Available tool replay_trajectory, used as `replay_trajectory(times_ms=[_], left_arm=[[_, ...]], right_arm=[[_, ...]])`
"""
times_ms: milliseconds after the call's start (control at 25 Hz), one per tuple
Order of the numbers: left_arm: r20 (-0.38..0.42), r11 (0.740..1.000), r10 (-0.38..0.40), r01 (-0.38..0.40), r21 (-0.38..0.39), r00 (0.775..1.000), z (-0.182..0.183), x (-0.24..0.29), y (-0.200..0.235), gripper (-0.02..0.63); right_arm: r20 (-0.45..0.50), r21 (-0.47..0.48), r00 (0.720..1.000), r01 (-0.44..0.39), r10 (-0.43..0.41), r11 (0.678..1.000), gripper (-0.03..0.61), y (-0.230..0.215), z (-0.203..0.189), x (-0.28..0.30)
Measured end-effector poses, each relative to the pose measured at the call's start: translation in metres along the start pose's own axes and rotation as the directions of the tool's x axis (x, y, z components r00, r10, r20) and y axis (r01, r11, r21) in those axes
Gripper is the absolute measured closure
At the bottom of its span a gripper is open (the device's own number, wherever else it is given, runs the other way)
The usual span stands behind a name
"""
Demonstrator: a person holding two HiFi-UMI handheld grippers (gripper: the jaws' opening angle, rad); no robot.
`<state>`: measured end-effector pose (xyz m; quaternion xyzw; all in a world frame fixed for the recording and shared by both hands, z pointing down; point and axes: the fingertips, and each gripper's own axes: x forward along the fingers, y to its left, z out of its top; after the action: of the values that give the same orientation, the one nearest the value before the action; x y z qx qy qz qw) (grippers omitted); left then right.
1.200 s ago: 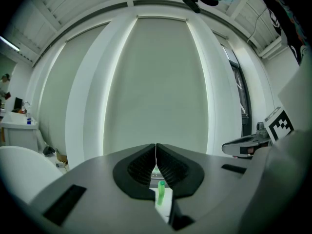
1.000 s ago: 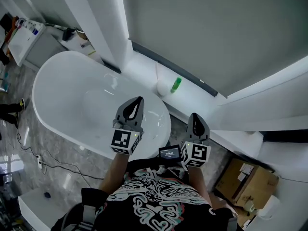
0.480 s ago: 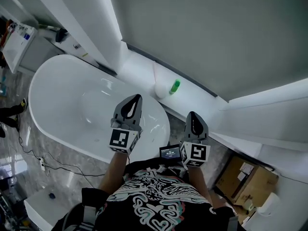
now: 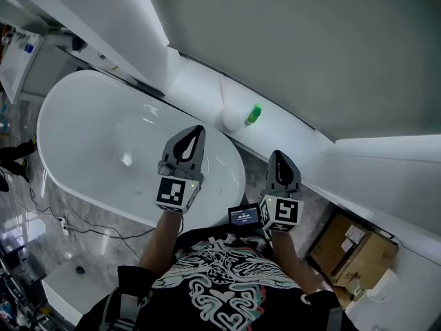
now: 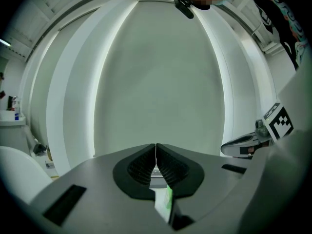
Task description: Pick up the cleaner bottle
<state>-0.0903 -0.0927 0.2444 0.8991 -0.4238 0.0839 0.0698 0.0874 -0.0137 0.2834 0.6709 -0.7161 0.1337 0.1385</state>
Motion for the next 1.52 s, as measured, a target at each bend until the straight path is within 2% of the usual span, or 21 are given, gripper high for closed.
replay_trajectory(times_ms=[120,320,440,560,680,1240,1520], left_arm=[[-0.009,1.0,-0.004,0.004,0.005,1.0,-0.006,0.007,-0.001,0.595],[0.018,1.0,0.007,-0.007,-0.017,1.0,-0.015,0.021,0.004,0.595],[-0.039,1.0,0.004,-0.003,0.012,0.999,-0.036,0.025,0.008,0.595],[0.0,1.0,0.025,-0.025,-0.012,1.0,-0.036,0.03,0.011,0.595],[-0.008,1.0,0.029,-0.029,-0.009,1.0,-0.043,0.029,0.01,0.595],[-0.081,0.999,0.033,-0.036,-0.03,0.996,-0.118,0.058,0.006,0.595],[-0.104,0.999,0.03,-0.033,-0.035,0.994,-0.148,0.075,0.003,0.595]], right_arm=[[-0.004,0.003,1.0,0.002,-0.002,1.0,0.551,-0.004,-0.003,0.01],[-0.017,0.01,1.0,-0.006,0.006,1.0,0.551,-0.008,-0.016,0.03],[-0.023,0.014,1.0,-0.009,0.01,1.0,0.551,-0.01,-0.024,0.041],[-0.031,0.016,0.999,-0.005,0.006,1.0,0.551,-0.013,-0.033,0.047],[-0.038,0.022,0.999,-0.003,0.004,1.0,0.551,-0.013,-0.041,0.049],[-0.077,0.054,0.997,0.002,0.002,0.999,0.551,-0.022,-0.098,0.088],[-0.116,0.071,0.993,-0.03,0.039,0.997,0.551,-0.02,-0.132,0.107]])
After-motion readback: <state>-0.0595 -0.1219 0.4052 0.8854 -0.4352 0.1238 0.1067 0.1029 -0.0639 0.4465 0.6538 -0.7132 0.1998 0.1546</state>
